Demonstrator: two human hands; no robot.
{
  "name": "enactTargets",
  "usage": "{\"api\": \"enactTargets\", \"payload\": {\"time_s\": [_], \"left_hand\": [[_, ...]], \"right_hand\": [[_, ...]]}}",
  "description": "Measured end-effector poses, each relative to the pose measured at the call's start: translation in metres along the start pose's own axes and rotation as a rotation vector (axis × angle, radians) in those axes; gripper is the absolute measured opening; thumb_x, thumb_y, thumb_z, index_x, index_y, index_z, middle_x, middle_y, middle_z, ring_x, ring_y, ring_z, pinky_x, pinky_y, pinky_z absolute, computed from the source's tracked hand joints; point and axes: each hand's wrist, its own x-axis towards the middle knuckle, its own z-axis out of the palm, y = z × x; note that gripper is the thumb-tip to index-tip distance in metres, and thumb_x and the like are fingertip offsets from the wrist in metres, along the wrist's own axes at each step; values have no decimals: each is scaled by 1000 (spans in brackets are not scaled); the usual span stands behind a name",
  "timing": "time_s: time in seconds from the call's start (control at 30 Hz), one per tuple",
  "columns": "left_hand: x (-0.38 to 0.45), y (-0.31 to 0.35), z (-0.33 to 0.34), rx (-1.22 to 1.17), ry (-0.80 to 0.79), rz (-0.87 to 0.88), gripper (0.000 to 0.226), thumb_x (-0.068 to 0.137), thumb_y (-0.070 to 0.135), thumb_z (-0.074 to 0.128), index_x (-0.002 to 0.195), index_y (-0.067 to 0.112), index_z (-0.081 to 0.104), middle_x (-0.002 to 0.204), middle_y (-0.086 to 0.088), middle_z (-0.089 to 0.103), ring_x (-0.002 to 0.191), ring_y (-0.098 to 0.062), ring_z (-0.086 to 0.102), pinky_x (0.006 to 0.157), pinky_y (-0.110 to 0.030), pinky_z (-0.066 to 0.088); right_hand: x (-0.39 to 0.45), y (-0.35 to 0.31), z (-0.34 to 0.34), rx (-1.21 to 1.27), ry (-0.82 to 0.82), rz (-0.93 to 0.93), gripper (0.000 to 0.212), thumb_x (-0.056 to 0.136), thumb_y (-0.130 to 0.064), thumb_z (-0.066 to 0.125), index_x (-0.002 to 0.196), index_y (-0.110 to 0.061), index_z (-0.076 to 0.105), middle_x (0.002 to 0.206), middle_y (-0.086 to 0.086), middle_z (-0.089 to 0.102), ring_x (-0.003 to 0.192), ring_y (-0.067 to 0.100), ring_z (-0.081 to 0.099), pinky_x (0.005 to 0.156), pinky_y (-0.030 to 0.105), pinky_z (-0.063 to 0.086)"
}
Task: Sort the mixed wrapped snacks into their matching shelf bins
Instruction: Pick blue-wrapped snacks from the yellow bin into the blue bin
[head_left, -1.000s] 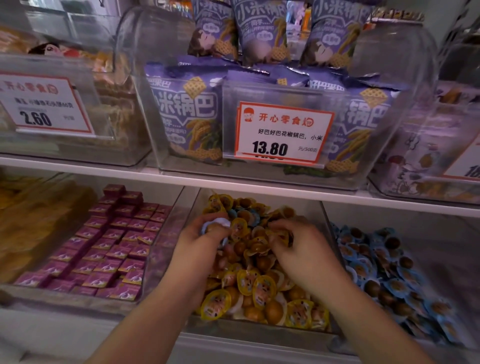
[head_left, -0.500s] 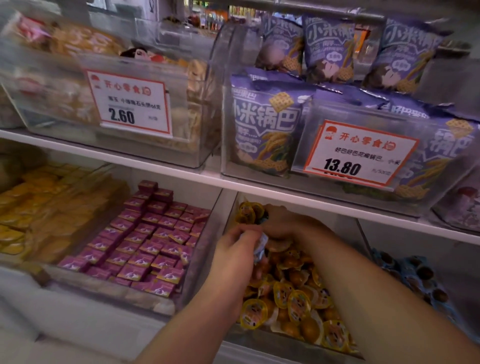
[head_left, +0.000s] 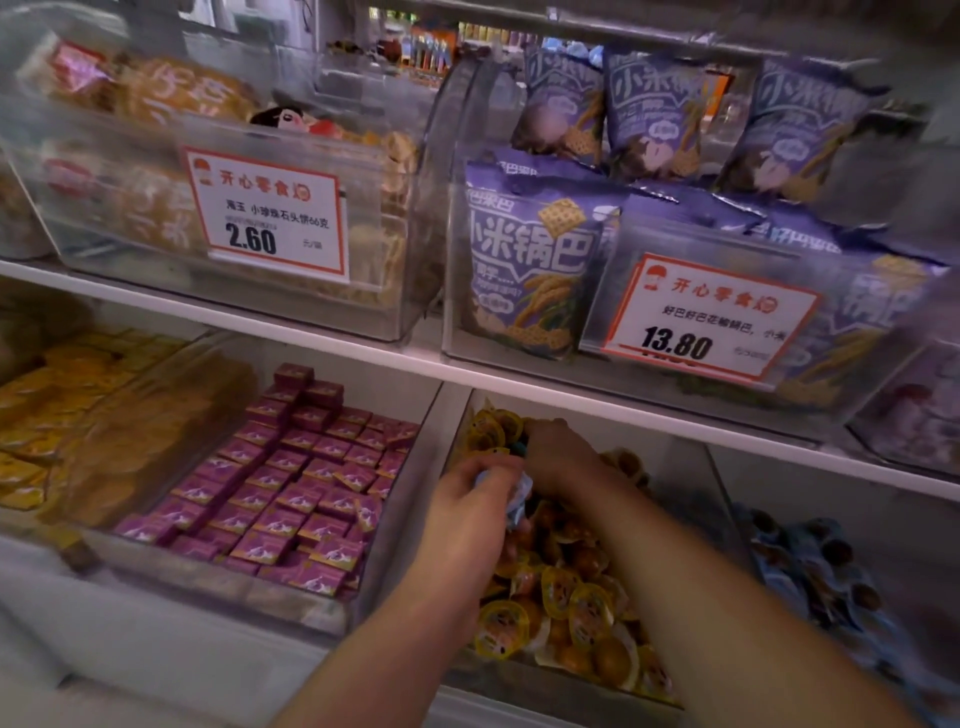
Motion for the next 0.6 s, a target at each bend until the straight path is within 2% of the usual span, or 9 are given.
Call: {"api": "enactTargets", "payload": {"time_s": [0.13,0.27,0.3,0.37,0.43,0.47,0.53,0.6], "left_hand": [[-3,2,-1,2,-10,6,17,96,13,55,97,12,72,74,-9,64,58,-18,58,43,-23,39],[-1,2,0,6,-11,5,17,95,10,54,95,7,71,70,-9,61,59,-21,55,43,-24,37],[1,1,1,6,-12,4,17,95,10,54,95,6,71,69,-9,60,58,-20,54,42,-24,36],[3,0,1,-4,-13,5,17,94,10,55,92,9,71,70,-7,61,58,-20,53,43,-25,36],[4,-2,1,7,-12,30,15,93,11,56,93,14,71,73,-5,64,57,-18,55,43,-25,37],[5,-3,0,37,-7,57,14,92,12,58,95,18,70,77,-4,66,57,-15,57,44,-25,40],[6,-6,0,149,-10,126,18,85,22,62,100,31,66,87,-3,70,63,-12,63,51,-30,49],[7,-8,-2,303,-62,179,30,73,32,58,102,39,64,94,2,71,80,-9,69,70,-33,58]], "right_hand": [[-9,15,-3,100,95,33,52,88,-38,64,133,-14,54,137,15,52,124,31,53,98,35,45],[-26,33,-27,273,49,142,41,86,-30,69,123,-15,64,126,13,62,114,28,60,98,37,51],[-33,37,-32,374,62,170,37,84,-30,71,118,-16,66,120,12,65,108,27,63,96,39,53],[-54,41,-39,734,86,191,31,82,-24,76,111,-14,70,112,13,70,101,30,68,94,46,55],[-82,42,-44,1081,60,126,39,74,-15,82,111,-8,72,111,18,72,105,36,68,98,51,53],[-97,43,-45,1169,35,77,42,68,-16,83,108,-7,74,110,18,73,107,35,68,99,49,52],[-126,44,-44,1226,-24,-36,33,64,-19,80,96,-10,79,104,15,76,100,27,70,90,36,56],[-146,45,-39,1175,-54,-152,28,69,-14,79,97,-14,79,100,13,76,91,21,72,78,28,58]]}}
